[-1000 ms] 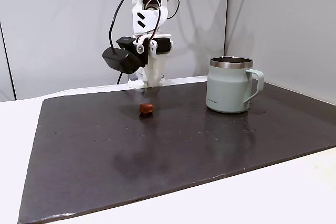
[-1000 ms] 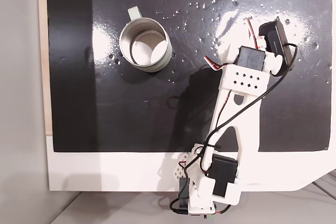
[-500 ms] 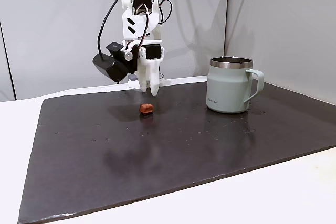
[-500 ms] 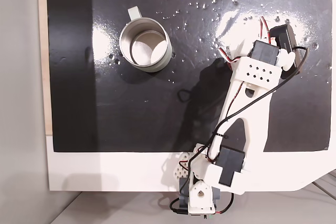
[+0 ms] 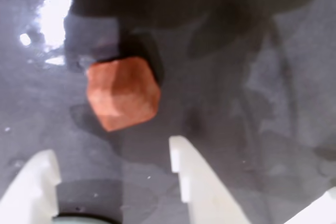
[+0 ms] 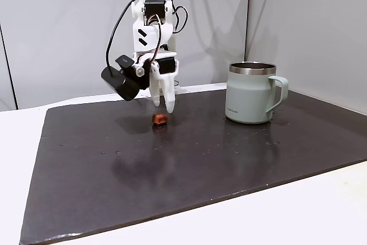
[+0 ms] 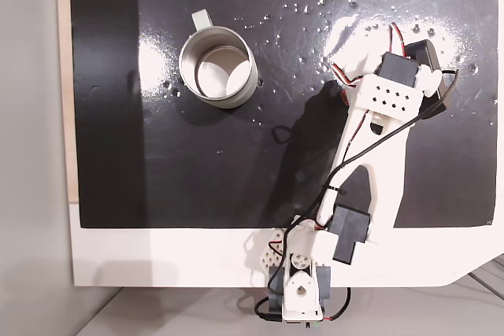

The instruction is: Grasp a cube and put it in the cup.

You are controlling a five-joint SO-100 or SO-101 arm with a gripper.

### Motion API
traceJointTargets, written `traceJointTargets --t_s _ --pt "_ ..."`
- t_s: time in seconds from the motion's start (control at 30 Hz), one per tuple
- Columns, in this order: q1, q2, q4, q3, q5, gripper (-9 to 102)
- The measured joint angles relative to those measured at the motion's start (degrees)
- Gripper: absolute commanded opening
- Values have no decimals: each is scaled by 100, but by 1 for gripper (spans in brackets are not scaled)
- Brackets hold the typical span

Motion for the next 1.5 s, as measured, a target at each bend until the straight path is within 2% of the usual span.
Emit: traceJointTargets --t_s 0.73,0.93,1.17,1.5 --pt "211 -747 -396 -26 -123 20" --pt "202 -747 -404 -35 -167 17" --pt "193 -756 -448 -35 -193 7" --pt "202 -756 -439 -35 -211 5"
